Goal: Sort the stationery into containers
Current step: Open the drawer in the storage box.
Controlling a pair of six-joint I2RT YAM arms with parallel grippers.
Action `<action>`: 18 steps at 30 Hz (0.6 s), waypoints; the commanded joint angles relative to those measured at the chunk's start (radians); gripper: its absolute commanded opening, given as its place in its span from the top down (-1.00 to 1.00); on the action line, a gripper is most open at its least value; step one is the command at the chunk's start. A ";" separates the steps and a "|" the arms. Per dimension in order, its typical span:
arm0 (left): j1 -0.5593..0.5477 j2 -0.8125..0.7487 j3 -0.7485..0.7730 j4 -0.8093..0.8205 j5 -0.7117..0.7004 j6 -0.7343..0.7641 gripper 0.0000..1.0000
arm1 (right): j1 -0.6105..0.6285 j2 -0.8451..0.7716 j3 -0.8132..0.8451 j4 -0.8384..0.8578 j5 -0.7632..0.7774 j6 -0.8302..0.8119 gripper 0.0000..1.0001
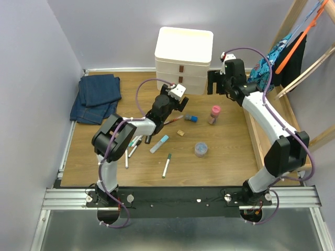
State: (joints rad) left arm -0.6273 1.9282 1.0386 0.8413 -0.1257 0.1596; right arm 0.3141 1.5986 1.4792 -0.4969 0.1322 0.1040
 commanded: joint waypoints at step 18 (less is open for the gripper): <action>0.021 0.247 0.518 -0.545 -0.091 -0.308 -0.22 | -0.081 0.146 0.164 0.118 -0.059 0.123 -1.00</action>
State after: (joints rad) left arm -0.6159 2.1410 1.4788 0.5396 -0.1944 -0.0456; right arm 0.2535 1.7061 1.5879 -0.4049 0.0917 0.1890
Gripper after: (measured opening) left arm 0.606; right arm 0.998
